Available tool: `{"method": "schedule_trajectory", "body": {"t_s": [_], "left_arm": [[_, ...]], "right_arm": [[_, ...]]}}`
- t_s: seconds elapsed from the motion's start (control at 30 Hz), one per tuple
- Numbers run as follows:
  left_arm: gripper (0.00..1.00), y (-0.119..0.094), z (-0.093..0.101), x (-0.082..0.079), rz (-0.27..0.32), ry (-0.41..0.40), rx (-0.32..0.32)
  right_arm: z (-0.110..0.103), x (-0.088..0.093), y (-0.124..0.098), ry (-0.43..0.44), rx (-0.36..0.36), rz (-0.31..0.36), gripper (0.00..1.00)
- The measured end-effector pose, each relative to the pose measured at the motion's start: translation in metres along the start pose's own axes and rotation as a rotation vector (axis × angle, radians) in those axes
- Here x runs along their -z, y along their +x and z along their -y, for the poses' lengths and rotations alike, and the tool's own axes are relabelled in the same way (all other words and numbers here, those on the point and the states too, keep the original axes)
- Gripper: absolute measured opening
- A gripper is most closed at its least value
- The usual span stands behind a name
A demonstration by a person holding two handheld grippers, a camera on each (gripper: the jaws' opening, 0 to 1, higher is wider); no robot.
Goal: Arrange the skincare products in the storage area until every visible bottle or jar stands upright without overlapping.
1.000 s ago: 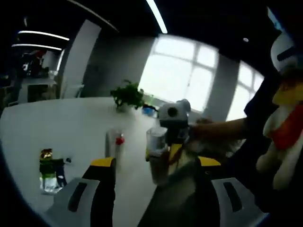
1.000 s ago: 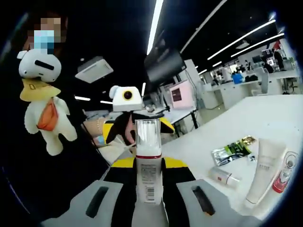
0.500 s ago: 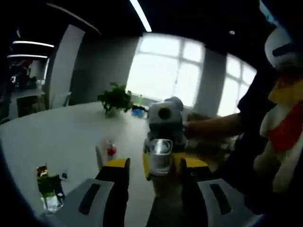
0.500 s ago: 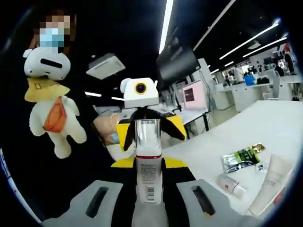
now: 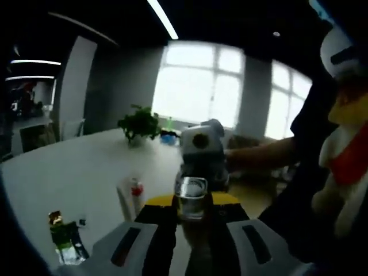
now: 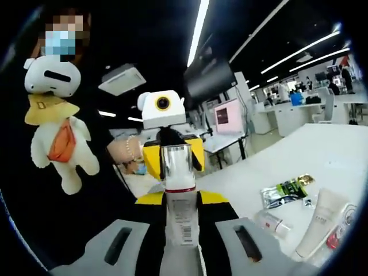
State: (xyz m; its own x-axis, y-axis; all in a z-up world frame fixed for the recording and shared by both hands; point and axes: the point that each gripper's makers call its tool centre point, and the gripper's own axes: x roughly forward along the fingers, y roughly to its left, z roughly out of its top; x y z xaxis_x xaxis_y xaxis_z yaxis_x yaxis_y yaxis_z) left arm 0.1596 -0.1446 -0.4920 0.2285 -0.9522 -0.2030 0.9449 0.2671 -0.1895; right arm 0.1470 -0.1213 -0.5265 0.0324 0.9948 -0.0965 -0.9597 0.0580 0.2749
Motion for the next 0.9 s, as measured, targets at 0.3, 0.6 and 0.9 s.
{"method": "schedule_trajectory", "body": {"t_s": [0.3,0.6,0.9], "left_arm": [[0.21,0.009,-0.005,-0.017,0.001,0.005,-0.005],[0.21,0.036,0.014,-0.001,-0.136,0.171,0.035],[0.21,0.054,0.013,0.004,-0.125,0.156,0.053]], "right_arm": [[0.001,0.031,-0.014,-0.034,0.161,-0.105,0.31],[0.01,0.028,-0.029,-0.079,0.221,-0.111,0.29],[0.013,0.038,-0.046,-0.093,0.206,-0.134,0.2]]}}
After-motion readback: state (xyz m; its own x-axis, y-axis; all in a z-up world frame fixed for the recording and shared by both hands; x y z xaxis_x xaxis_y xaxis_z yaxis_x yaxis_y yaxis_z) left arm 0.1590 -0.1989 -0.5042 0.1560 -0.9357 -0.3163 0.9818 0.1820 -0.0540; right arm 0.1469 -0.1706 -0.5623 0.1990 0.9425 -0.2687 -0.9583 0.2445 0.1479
